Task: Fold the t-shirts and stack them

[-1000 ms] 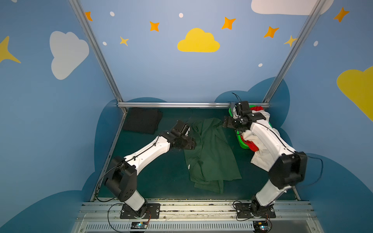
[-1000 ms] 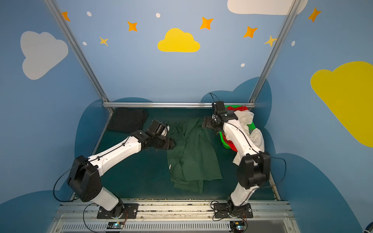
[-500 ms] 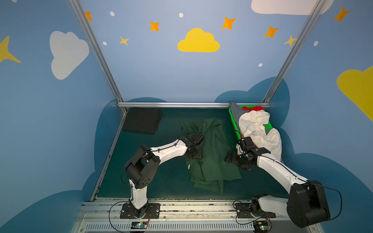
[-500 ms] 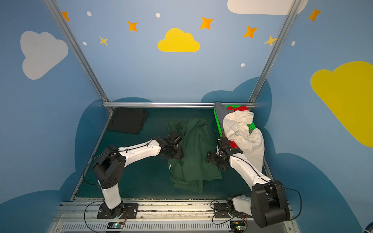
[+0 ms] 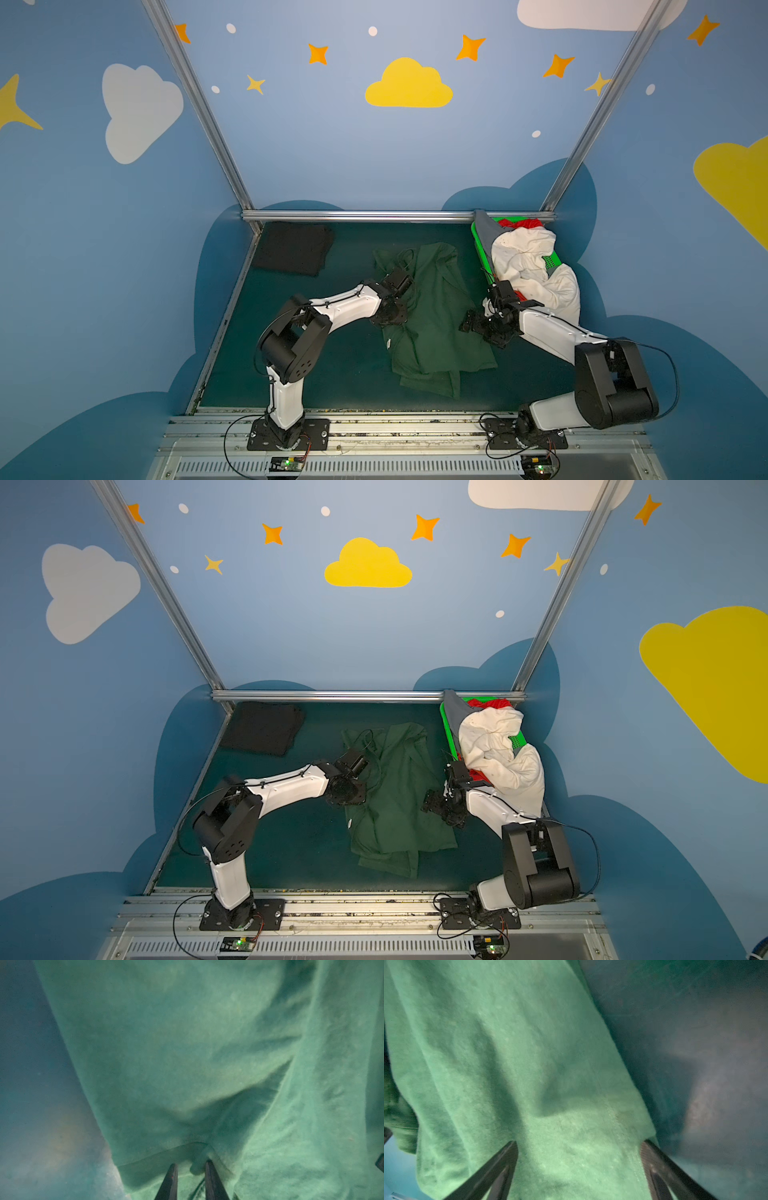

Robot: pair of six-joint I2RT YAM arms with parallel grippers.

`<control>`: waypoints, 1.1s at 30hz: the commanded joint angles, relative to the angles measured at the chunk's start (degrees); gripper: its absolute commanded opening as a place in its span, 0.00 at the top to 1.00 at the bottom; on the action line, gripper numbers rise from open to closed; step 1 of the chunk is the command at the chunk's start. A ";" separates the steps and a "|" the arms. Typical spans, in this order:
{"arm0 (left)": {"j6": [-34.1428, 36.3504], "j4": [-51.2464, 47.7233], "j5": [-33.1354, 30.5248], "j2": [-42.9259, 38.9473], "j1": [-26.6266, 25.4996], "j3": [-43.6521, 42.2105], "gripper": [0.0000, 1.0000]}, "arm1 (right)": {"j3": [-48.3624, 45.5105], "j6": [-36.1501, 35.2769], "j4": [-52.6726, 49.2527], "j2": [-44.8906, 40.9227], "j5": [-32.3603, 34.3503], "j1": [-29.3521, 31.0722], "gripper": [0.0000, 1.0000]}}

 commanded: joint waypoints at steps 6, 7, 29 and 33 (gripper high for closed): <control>-2.10 5.83 4.51 -4.13 -0.22 -4.12 0.65 | -1.85 0.94 2.69 3.02 -2.28 0.05 0.06; -2.05 7.36 5.81 -4.14 -0.29 -4.47 0.62 | -2.07 1.08 2.96 2.69 -2.26 0.06 0.06; 0.33 -0.34 2.26 -2.67 1.30 0.82 0.96 | -3.65 2.76 6.22 2.97 -4.36 -1.08 0.06; 1.46 -0.56 0.80 -7.35 5.13 -2.63 0.96 | -3.69 2.97 6.54 3.31 -4.39 -1.21 0.06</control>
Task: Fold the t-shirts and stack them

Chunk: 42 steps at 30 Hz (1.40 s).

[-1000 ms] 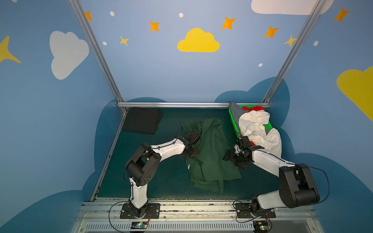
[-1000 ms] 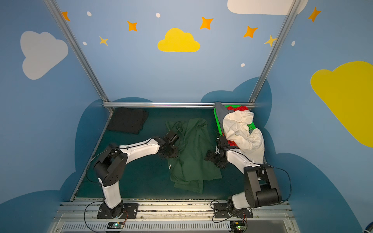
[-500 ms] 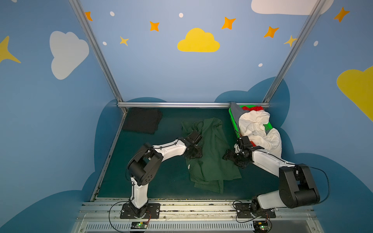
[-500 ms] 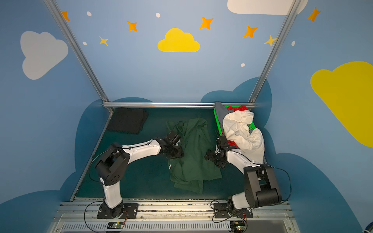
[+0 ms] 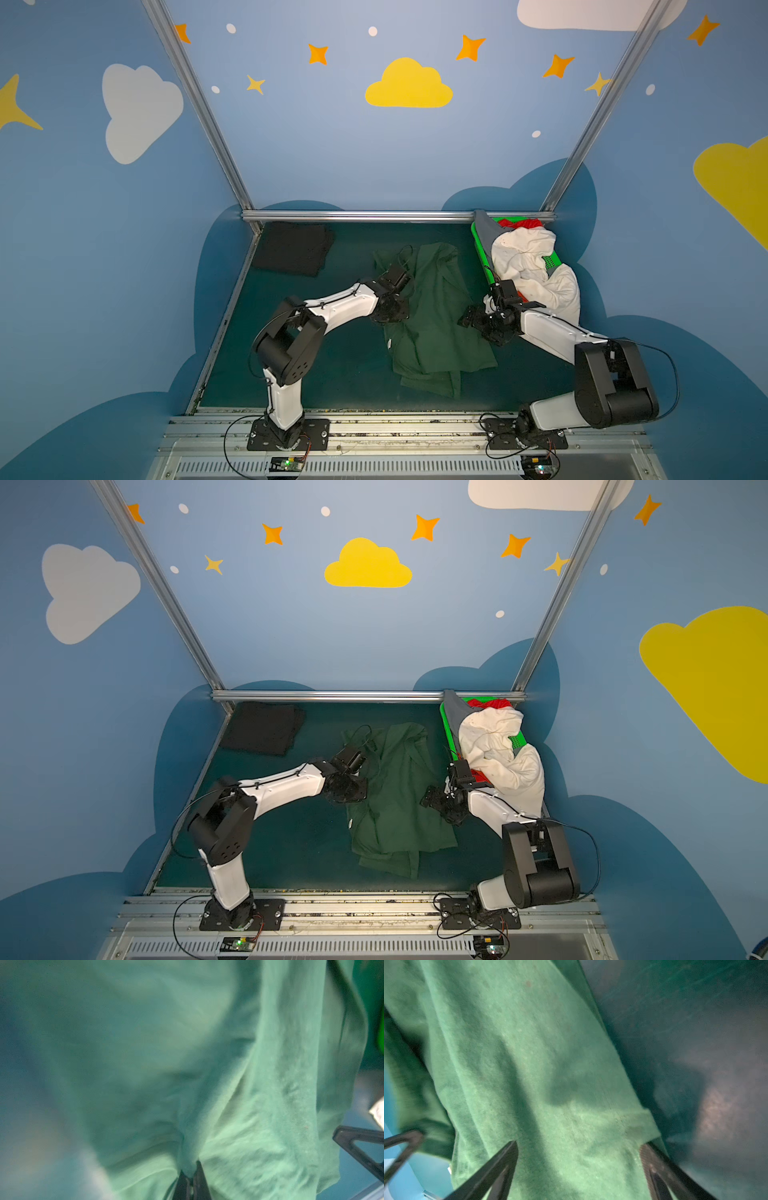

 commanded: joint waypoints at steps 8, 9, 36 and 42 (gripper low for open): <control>5.32 -3.40 -6.51 -7.45 13.49 -3.48 0.96 | -2.69 0.50 1.46 3.61 -1.18 0.15 0.06; 5.59 -3.92 -7.85 -7.44 14.88 -3.24 0.96 | -2.69 0.50 1.50 3.58 -1.18 0.10 0.06; 1.17 0.61 -21.97 -22.35 19.92 -5.89 0.00 | -0.42 -0.65 -2.12 3.97 0.45 0.40 0.06; -2.70 2.58 -15.53 -37.49 10.01 -25.81 0.04 | 1.95 -2.39 -6.15 1.31 2.99 0.17 0.06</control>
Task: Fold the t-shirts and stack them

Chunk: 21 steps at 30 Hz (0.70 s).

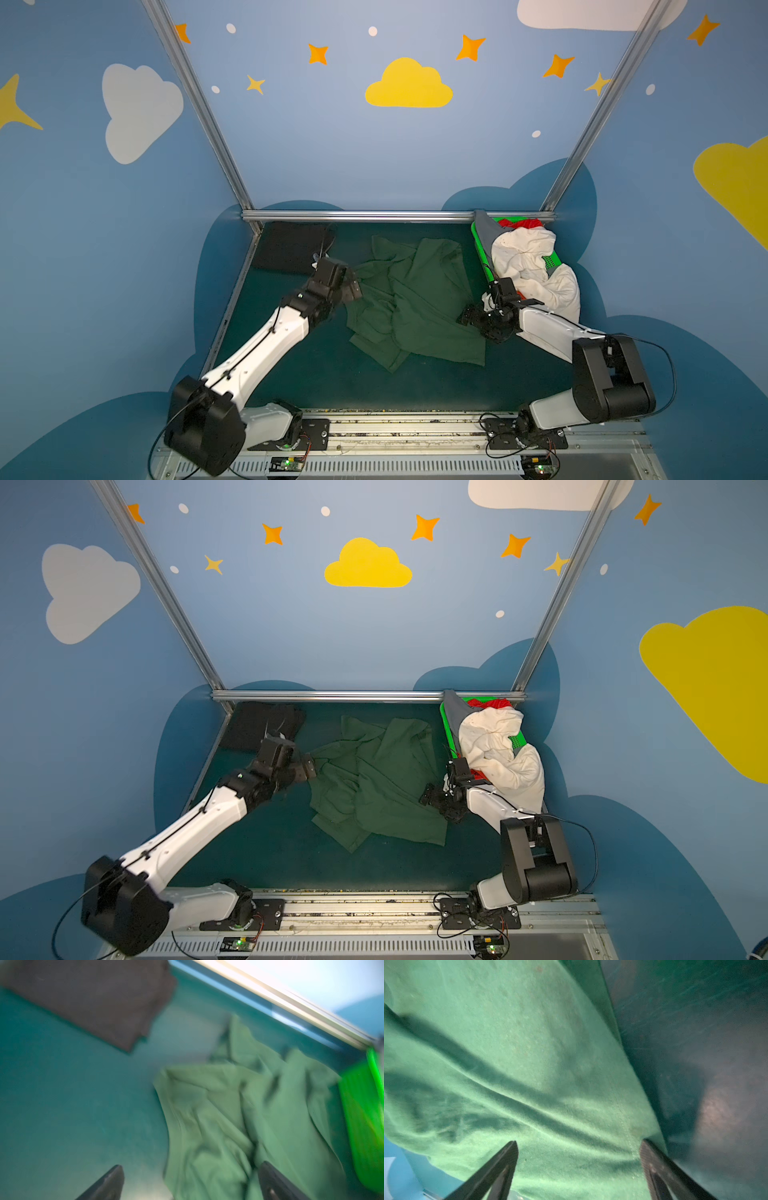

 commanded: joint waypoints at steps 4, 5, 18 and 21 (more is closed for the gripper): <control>-7.30 2.68 7.75 -4.90 -5.45 -14.58 0.25 | 0.57 -0.72 -6.04 -1.71 1.52 0.16 0.06; -7.56 3.37 8.30 -4.40 -6.11 -15.95 0.27 | 0.65 -0.67 -6.12 -2.04 1.34 0.17 0.06; -9.12 9.52 12.43 16.06 -6.57 -9.64 0.26 | -1.32 -1.79 -11.89 -8.04 2.55 3.44 0.06; -8.31 8.68 10.58 21.18 -6.63 -6.46 0.30 | -1.83 -1.29 -13.14 -7.53 5.04 5.18 0.05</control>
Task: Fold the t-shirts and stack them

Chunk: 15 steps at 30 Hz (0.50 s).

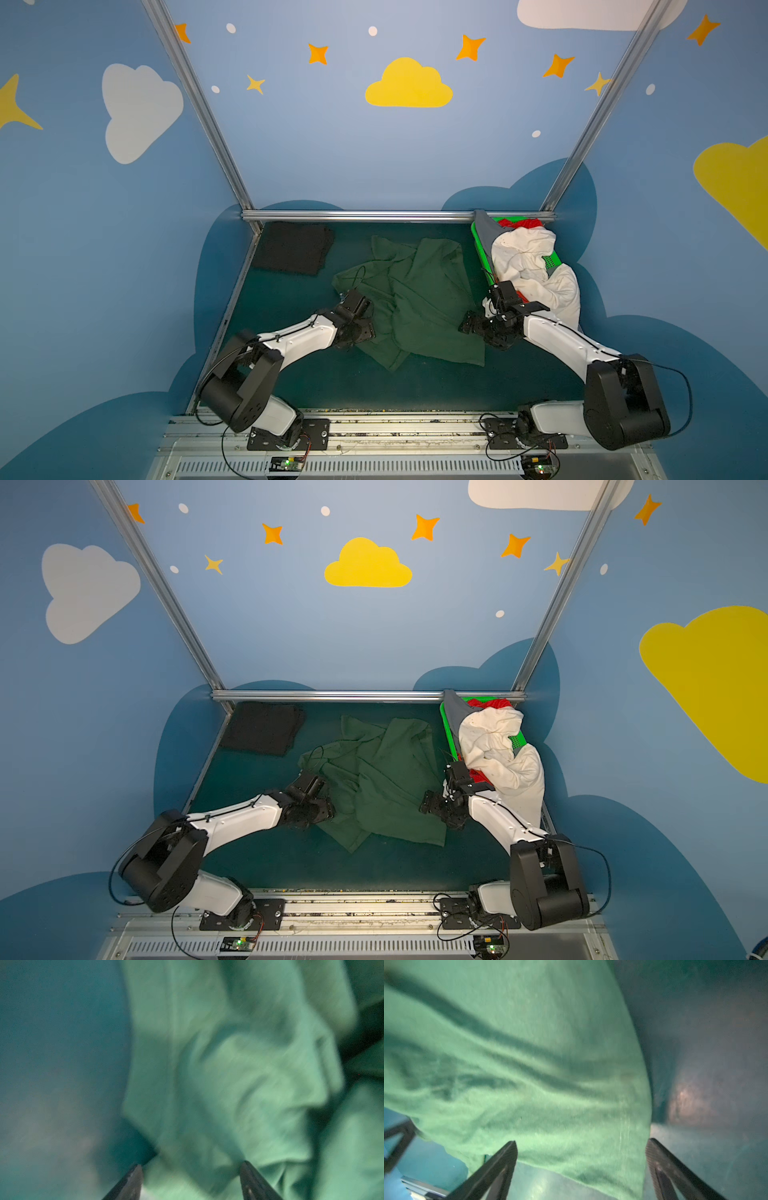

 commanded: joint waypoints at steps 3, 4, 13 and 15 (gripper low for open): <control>0.22 -2.14 -5.95 7.28 -0.17 4.68 0.30 | -1.21 0.78 -3.81 2.86 4.35 2.84 0.04; 0.40 -2.24 -6.41 8.48 -0.11 5.22 0.30 | -1.11 1.30 -3.82 4.13 4.68 3.30 0.05; 2.14 -3.60 -6.61 16.04 0.16 10.10 0.62 | -1.36 5.61 0.89 11.05 4.31 6.99 0.24; 2.22 -4.01 -6.86 15.54 1.20 9.90 0.83 | -0.76 5.52 1.09 11.94 4.34 7.19 0.58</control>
